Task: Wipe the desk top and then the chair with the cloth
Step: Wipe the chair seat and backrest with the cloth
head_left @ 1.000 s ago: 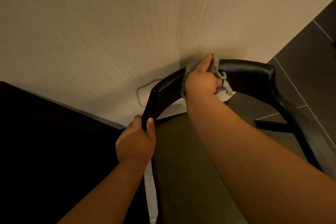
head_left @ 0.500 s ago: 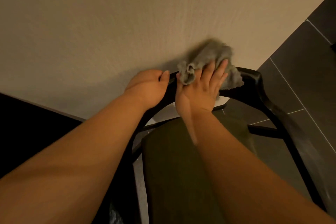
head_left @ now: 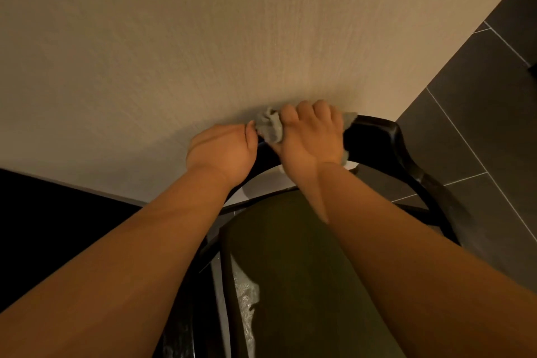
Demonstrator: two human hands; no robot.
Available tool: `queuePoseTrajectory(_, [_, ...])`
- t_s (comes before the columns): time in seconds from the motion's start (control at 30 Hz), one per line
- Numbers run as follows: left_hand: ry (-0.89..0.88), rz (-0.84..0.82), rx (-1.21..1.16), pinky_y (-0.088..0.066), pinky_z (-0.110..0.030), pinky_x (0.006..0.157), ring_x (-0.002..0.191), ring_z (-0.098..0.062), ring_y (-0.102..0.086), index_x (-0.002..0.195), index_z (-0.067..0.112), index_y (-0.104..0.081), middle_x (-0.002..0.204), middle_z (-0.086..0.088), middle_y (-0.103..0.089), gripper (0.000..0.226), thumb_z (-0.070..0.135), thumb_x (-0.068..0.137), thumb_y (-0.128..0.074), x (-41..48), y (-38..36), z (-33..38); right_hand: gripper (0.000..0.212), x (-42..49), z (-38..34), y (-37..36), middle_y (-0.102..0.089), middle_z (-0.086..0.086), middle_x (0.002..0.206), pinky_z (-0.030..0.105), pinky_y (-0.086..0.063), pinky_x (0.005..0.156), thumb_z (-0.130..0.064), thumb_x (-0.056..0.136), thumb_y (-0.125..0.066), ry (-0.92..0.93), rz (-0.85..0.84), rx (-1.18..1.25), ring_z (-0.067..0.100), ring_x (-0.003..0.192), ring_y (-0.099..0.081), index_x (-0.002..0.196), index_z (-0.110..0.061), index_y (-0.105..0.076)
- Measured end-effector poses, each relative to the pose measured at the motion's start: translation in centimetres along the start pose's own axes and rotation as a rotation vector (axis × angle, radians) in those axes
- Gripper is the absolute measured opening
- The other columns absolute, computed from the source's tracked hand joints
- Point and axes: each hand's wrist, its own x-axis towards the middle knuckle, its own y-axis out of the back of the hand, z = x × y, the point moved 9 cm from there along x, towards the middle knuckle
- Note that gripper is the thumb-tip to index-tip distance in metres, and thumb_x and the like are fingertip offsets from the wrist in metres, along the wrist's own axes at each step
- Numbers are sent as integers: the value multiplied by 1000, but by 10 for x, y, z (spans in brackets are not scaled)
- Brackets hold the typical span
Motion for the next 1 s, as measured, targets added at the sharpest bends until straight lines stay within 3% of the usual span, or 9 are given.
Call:
queuePoseTrajectory(0.1, [2,-18,-12,-37,-32,61,61,-18,-51,65,25,-46,66,5,-52,57,42,113,-19,1,-3,0,69,-1,2,6,-60,3,101,43,-33,90,-78,92,-18,38,-32,19,30,100,-50,102,-23,-58])
queuePoseTrajectory(0.2, [11,-15,-26,-37,-32,60,61,-19,-53,66,23,-49,66,4,-54,61,45,112,-17,2,-2,-1,82,-4,32,15,-62,6,102,45,-36,88,-82,90,-8,-24,-31,9,32,101,-52,103,-20,-61])
queuePoseTrajectory(0.37, [10,-11,-9,-39,-33,63,63,-20,-53,65,24,-47,67,4,-54,60,46,111,-15,1,-2,-2,71,2,37,19,-65,5,99,46,-34,87,-68,99,-13,-145,-50,41,32,100,-51,101,-21,-65])
queuePoseTrajectory(0.5, [9,-19,4,-38,-32,64,63,-18,-50,66,26,-46,66,6,-50,58,46,112,-15,2,-3,-1,52,14,16,11,-56,-3,79,40,-27,76,-62,99,-24,-37,-99,70,23,84,-43,83,-28,-59])
queuePoseTrajectory(0.63, [7,-22,-29,-41,-33,63,62,-19,-53,66,23,-48,66,3,-55,61,46,112,-16,2,-4,-3,45,16,41,12,-53,-2,71,37,-30,72,-58,99,-30,-8,-87,61,25,77,-50,77,-27,-54])
queuePoseTrajectory(0.73, [13,-20,-22,-43,-33,63,63,-19,-55,67,23,-50,68,2,-57,62,47,111,-15,1,-4,-4,50,6,50,17,-60,3,80,39,-33,74,-62,94,-24,-23,-30,-13,29,84,-54,83,-22,-53])
queuePoseTrajectory(0.93, [29,-48,4,-45,-33,67,67,-19,-57,75,27,-56,72,4,-58,58,48,111,-15,1,1,0,95,7,5,15,-64,9,114,49,-33,94,-87,85,-4,-2,-159,22,35,111,-51,118,-20,-63])
queuePoseTrajectory(1.0, [28,-47,8,-45,-33,66,67,-20,-57,73,28,-54,72,4,-58,58,48,111,-15,2,0,0,93,7,5,17,-66,7,114,47,-33,95,-82,89,1,19,-136,79,34,111,-51,118,-23,-64])
